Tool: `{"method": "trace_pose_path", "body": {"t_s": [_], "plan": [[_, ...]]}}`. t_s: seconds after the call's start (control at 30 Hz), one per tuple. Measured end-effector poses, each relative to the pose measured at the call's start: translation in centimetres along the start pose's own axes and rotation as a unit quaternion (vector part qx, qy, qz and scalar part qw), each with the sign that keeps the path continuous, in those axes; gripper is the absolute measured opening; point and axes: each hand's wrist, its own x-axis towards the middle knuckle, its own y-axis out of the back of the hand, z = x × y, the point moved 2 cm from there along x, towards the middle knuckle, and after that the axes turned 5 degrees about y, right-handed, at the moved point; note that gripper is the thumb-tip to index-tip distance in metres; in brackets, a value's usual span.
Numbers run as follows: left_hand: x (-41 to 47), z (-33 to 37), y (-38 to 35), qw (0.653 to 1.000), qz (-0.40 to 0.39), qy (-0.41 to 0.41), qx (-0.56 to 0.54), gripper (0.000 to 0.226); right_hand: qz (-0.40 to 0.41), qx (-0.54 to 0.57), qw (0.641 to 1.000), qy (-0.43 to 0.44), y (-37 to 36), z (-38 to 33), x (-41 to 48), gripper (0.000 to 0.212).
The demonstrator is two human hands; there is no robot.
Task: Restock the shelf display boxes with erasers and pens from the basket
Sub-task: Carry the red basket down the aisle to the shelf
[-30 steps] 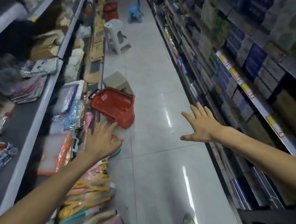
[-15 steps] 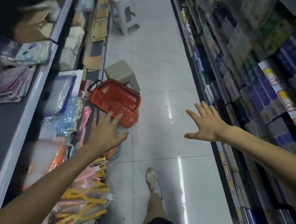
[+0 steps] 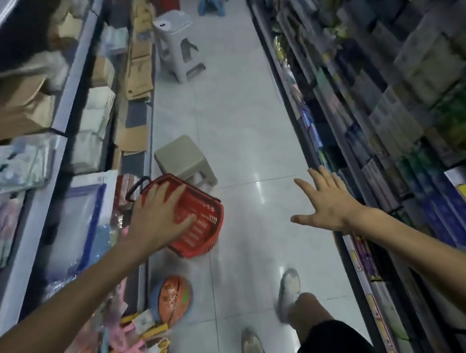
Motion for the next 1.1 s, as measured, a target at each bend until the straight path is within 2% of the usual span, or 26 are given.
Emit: {"method": "trace_pose_path", "body": {"t_s": [0.2, 0.43, 0.63, 0.87, 1.1], "plan": [[14.2, 1.4, 3.0, 1.0, 0.019, 0.001, 0.003, 0.086, 0.023, -0.004, 1.0, -0.005, 5.9, 6.6, 12.4, 0.103], [31.0, 4.2, 8.6, 1.0, 0.021, 0.005, -0.023, 0.096, 0.045, 0.006, 0.999, 0.021, 15.5, 13.5, 27.5, 0.103], [42.7, 4.9, 12.2, 0.999, 0.032, 0.011, 0.008, 0.091, 0.071, -0.003, 0.997, 0.021, 22.7, 16.6, 38.7, 0.101], [58.9, 2.1, 13.7, 0.999, 0.032, 0.02, 0.0, 0.092, 0.116, -0.02, 0.992, 0.05, 30.7, 18.5, 54.2, 0.1], [78.2, -3.1, 19.1, 0.997, 0.061, 0.035, -0.018, 0.09, 0.165, -0.03, 0.984, 0.054, 41.3, 19.7, 71.6, 0.103]]}}
